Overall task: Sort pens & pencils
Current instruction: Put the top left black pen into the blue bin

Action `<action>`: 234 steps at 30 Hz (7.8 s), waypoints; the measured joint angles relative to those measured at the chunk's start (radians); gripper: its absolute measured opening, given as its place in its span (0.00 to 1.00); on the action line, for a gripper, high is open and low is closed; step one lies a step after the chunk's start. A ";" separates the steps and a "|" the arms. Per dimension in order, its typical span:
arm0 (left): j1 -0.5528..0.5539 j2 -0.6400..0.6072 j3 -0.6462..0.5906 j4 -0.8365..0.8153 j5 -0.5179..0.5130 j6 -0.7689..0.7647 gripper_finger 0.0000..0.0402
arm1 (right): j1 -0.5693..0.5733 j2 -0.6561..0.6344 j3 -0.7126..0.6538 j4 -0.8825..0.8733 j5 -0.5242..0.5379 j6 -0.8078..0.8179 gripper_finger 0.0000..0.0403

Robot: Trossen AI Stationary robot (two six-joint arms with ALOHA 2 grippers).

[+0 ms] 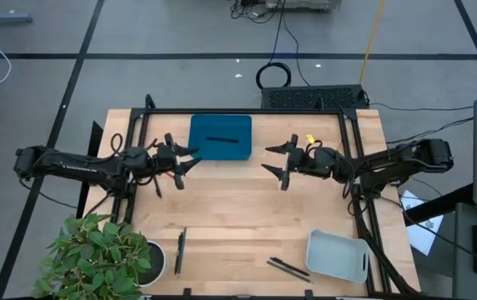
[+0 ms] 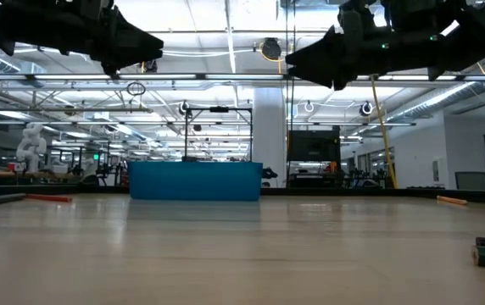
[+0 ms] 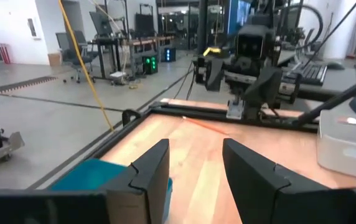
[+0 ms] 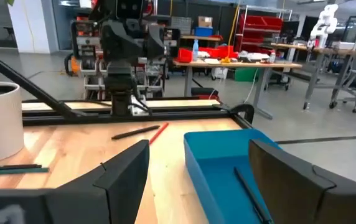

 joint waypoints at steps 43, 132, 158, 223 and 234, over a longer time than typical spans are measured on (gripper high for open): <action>-0.144 0.444 0.191 -1.400 -0.002 -1.410 0.38 | -0.045 -0.002 -0.001 -0.049 -0.001 0.116 0.65; -0.174 0.708 0.314 -1.498 0.110 -0.474 0.38 | -0.045 -0.002 -0.002 -0.060 -0.001 0.116 0.65; -0.045 0.709 0.394 -1.366 0.092 -0.299 0.38 | -0.045 -0.002 -0.002 -0.060 -0.001 0.116 0.65; 0.033 0.771 0.404 -1.156 0.122 0.115 0.38 | -0.044 -0.002 -0.002 -0.080 -0.001 0.132 0.65; 0.033 0.772 0.402 -1.157 0.162 0.122 0.04 | -0.043 -0.002 -0.002 -0.081 -0.001 0.138 0.65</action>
